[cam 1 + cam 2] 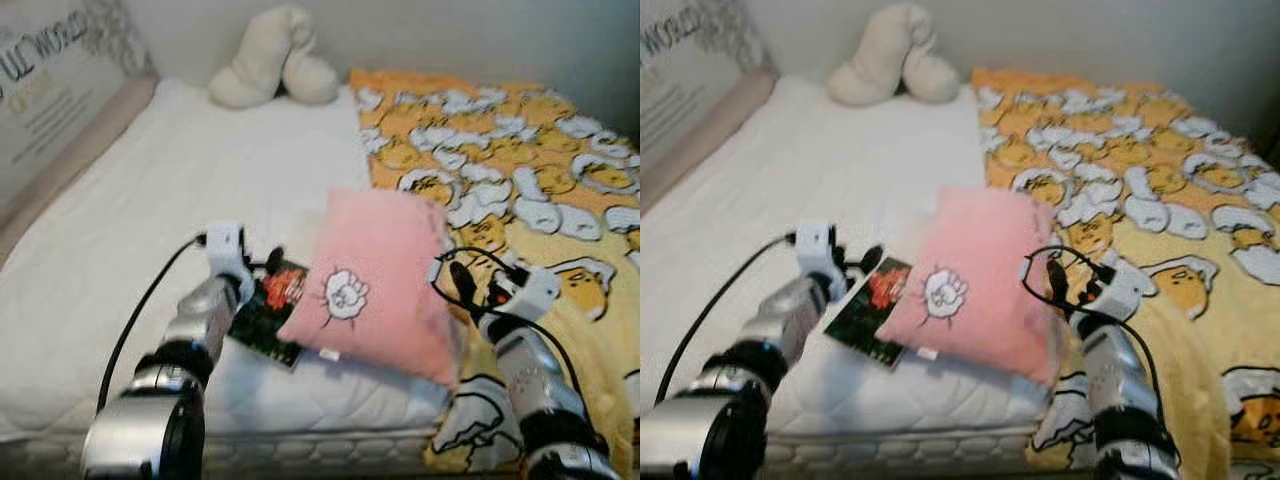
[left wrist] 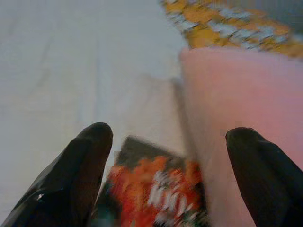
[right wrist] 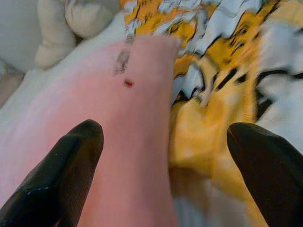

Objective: Clean up the room

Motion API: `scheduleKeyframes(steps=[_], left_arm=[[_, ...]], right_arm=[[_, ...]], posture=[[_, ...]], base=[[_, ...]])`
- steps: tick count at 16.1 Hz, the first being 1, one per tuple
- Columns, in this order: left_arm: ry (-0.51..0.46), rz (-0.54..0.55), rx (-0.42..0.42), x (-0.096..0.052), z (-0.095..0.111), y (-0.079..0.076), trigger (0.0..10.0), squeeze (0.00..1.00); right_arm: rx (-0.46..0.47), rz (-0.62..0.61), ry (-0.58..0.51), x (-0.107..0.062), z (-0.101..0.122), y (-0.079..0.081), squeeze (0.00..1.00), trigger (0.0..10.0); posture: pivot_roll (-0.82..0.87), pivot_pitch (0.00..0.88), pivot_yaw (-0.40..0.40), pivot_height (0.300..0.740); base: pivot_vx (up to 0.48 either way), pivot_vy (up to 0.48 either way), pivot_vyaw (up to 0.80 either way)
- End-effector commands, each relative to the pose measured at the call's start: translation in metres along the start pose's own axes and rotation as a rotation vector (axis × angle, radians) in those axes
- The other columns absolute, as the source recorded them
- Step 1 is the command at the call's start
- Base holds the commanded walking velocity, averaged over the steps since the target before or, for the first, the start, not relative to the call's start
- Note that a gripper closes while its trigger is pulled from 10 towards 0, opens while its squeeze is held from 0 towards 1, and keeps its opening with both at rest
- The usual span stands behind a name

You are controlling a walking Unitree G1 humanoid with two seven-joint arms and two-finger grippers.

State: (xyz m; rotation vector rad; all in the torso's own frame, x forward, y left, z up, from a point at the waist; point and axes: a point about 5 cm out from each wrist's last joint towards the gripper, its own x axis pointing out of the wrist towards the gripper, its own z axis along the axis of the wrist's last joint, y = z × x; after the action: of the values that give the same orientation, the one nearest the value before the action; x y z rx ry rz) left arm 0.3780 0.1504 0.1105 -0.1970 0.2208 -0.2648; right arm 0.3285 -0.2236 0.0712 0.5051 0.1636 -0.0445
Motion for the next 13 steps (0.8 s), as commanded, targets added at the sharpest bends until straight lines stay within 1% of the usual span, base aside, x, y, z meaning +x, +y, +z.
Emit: scheduleKeyframes(steps=[1, 3, 4, 5, 6, 8, 9, 10, 12, 13], left_arm=[[-0.019, -0.072, -0.018, 0.006, 0.010, -0.012, 10.0, 0.00], [-0.015, -0.147, -0.054, 0.012, 0.012, -0.031, 10.0, 0.00], [0.006, -0.131, -0.131, 0.015, 0.011, -0.037, 10.0, 0.00], [0.046, -0.154, -0.164, 0.018, 0.007, -0.050, 10.0, 0.00], [0.070, -0.197, -0.158, 0.020, 0.005, -0.060, 10.0, 0.00], [0.110, -0.250, -0.122, 0.019, -0.001, -0.068, 10.0, 0.00], [0.150, -0.313, -0.087, 0.017, -0.006, -0.072, 10.0, 0.00], [0.180, -0.343, -0.081, 0.016, -0.009, -0.074, 10.0, 0.00], [0.207, -0.377, -0.077, 0.016, -0.009, -0.077, 10.0, 0.00], [0.234, -0.391, -0.054, 0.014, -0.012, -0.077, 10.0, 0.00]], right_arm=[[-0.048, 0.013, 0.002, 0.003, 0.003, 0.002, 0.00, 10.0], [-0.046, 0.007, 0.018, 0.005, -0.001, 0.000, 0.00, 10.0], [-0.037, -0.005, 0.029, 0.005, -0.003, -0.001, 0.00, 10.0], [-0.030, -0.006, 0.038, 0.005, -0.006, -0.002, 0.00, 10.0], [-0.021, -0.009, 0.035, 0.005, -0.006, -0.003, 0.00, 10.0], [-0.008, -0.016, 0.033, 0.006, -0.006, -0.005, 0.00, 10.0], [-0.004, -0.017, 0.041, 0.005, -0.008, -0.005, 0.00, 10.0], [0.008, -0.009, 0.051, 0.006, -0.010, -0.003, 0.00, 10.0], [0.019, 0.009, 0.065, 0.008, -0.013, 0.001, 0.00, 10.0], [0.017, 0.014, 0.072, 0.009, -0.015, 0.005, 0.00, 10.0]], posture=[[0.13, 0.139, 0.020, 0.740], [0.13, 0.153, 0.012, 0.740], [0.12, 0.157, 0.009, 0.740], [0.12, 0.157, 0.009, 0.740], [0.10, 0.157, 0.008, 0.740], [0.09, 0.157, 0.013, 0.740], [0.10, 0.157, 0.019, 0.740], [0.11, 0.161, 0.021, 0.740], [0.11, 0.158, 0.018, 0.740], [0.12, 0.151, 0.017, 0.740]], base=[[0.000, 0.000, 0.00], [0.000, 0.000, 0.00], [0.000, 0.000, 0.00], [0.000, 0.000, 0.00], [0.000, 0.000, 0.00], [0.000, 0.000, 0.00], [0.000, 0.000, 0.00], [0.000, 0.000, 0.00], [0.000, 0.000, 0.00], [0.000, 0.000, 0.00]])
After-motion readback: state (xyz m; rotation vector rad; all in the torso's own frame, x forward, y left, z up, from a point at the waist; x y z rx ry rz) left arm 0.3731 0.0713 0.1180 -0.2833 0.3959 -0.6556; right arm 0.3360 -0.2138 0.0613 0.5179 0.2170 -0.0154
